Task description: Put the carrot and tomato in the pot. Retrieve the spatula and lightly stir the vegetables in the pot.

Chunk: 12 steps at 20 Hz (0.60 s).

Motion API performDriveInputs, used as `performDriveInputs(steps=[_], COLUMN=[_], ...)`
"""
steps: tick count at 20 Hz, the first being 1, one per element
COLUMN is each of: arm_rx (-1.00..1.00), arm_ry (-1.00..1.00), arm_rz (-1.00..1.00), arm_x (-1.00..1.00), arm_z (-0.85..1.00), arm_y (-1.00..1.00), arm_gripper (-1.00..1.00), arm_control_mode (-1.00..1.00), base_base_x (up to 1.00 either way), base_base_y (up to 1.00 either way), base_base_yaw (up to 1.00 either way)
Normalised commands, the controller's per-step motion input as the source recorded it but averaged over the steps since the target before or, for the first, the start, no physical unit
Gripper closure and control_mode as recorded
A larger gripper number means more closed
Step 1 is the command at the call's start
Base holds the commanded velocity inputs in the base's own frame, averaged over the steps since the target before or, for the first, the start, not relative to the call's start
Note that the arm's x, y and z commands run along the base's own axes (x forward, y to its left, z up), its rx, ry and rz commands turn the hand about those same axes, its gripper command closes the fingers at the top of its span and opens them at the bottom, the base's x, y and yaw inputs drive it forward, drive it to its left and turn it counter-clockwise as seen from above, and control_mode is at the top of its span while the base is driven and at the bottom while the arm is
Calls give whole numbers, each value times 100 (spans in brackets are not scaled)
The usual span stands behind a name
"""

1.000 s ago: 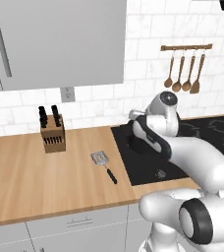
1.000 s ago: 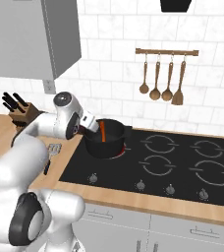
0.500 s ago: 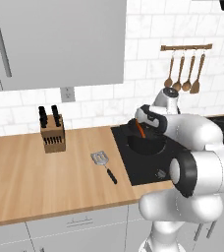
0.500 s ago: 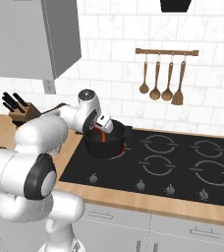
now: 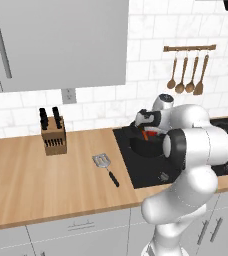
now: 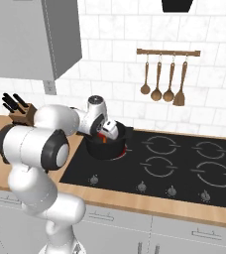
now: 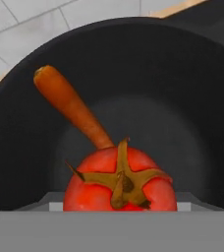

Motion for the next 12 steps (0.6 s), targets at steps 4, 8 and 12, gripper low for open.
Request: performDriveInputs(steps=[4,8,12], arm_rx=[0,0,0], arm_ry=[7,0,0], arm_rz=[0,0,0], arm_x=[3,0,-5], arm_z=[-38,-8,0], arm_y=[0,0,0], arm_gripper=[100,-100,-100], arm_control_mode=[-100,-100,-100], base_base_x=[0,0,0], base_base_y=[0,0,0], base_base_yaw=[0,0,0])
